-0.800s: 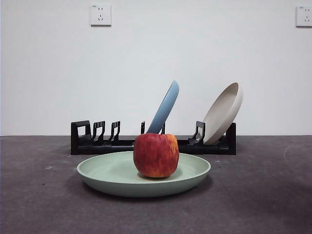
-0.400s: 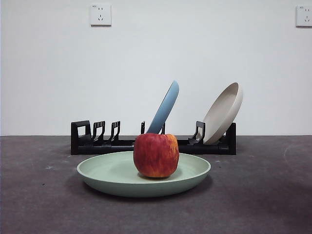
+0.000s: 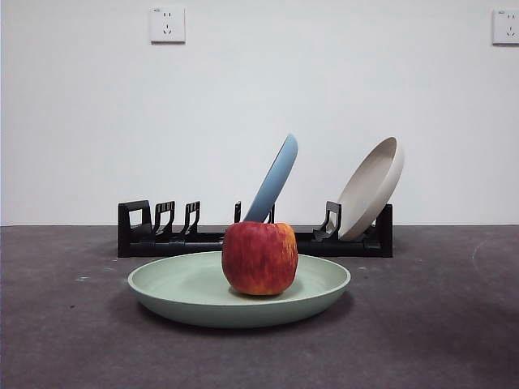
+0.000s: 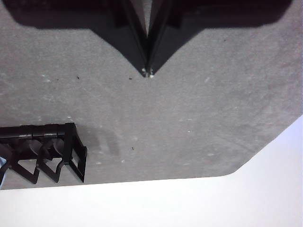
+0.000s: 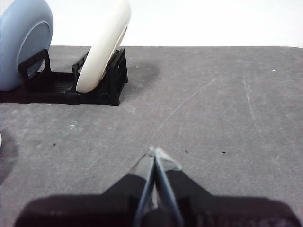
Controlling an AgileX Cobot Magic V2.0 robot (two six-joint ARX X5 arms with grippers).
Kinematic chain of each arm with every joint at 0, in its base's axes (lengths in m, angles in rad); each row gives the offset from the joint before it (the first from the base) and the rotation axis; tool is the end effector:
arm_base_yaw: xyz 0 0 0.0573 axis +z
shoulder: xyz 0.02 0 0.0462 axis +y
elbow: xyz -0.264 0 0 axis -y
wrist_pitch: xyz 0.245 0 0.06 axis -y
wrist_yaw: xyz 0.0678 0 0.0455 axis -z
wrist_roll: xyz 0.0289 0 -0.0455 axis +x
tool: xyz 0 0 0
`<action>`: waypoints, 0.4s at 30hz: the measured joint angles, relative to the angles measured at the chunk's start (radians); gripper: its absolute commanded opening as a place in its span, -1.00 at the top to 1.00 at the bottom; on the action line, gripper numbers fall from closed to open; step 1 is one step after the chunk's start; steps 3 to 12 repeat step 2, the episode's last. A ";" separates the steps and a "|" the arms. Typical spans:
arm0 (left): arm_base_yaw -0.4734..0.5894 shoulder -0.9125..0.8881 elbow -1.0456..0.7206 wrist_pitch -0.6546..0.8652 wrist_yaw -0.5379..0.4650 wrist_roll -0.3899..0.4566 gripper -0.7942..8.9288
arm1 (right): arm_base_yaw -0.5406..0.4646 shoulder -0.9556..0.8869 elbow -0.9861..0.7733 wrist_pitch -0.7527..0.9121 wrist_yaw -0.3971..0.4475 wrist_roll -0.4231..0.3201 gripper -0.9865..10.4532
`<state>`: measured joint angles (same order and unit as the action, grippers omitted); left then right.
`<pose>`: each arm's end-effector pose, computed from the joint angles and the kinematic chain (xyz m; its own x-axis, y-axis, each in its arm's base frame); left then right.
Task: Take the green plate from the plate rack,put the plate on the table,take the apple from the table,put the apple in the plate
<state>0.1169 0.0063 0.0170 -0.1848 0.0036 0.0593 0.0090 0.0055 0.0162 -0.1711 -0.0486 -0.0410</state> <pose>0.0949 0.0110 0.1510 0.9786 0.1113 -0.1732 -0.1027 0.9930 0.0577 0.0958 0.0023 0.1521 0.9855 0.0575 -0.1595 -0.0634 0.9974 -0.0327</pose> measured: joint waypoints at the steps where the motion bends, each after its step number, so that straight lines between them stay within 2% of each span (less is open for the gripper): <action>1: 0.000 0.000 0.000 0.000 0.000 0.000 0.84 | 0.000 0.000 0.000 0.000 0.000 0.000 0.83; 12: 0.000 0.000 0.000 0.000 0.000 0.000 0.84 | 0.000 0.000 0.000 0.000 0.000 0.000 0.83</action>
